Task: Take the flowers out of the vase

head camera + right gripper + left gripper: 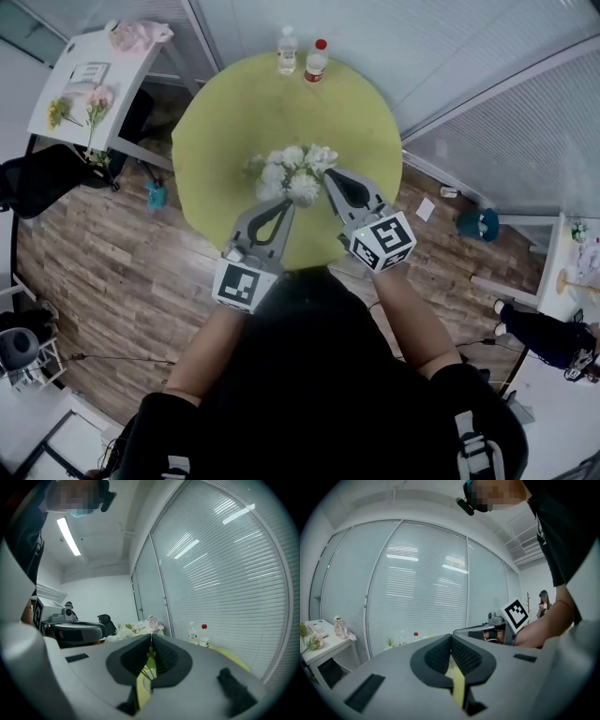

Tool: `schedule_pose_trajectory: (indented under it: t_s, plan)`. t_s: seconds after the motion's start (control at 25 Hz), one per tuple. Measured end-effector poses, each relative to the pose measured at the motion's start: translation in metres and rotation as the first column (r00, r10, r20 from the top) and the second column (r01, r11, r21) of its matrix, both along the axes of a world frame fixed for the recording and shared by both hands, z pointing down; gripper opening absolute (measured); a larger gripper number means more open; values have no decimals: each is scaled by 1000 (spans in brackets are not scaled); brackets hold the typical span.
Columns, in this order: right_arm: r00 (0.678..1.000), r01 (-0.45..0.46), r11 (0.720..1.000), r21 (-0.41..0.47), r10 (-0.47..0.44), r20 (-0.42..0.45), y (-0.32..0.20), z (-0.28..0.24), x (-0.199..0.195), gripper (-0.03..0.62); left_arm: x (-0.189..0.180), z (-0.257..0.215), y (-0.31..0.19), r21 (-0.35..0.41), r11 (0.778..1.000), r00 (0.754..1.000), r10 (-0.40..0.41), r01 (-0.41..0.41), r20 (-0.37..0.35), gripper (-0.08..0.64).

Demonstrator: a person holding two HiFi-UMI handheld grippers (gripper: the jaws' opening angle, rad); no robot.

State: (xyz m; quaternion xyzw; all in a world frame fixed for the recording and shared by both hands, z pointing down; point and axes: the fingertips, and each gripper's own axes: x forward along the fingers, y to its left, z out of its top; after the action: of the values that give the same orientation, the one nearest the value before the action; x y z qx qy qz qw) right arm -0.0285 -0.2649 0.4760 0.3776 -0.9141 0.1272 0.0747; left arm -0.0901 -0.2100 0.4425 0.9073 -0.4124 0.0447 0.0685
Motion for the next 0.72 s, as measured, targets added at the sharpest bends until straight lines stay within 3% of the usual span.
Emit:
schedule_pose_trajectory:
  t_s: [0.72]
  plan:
    - [999, -17, 994, 110, 12, 49, 12, -67, -12, 20, -29, -60, 20, 73, 996, 998, -44, 46, -36, 12]
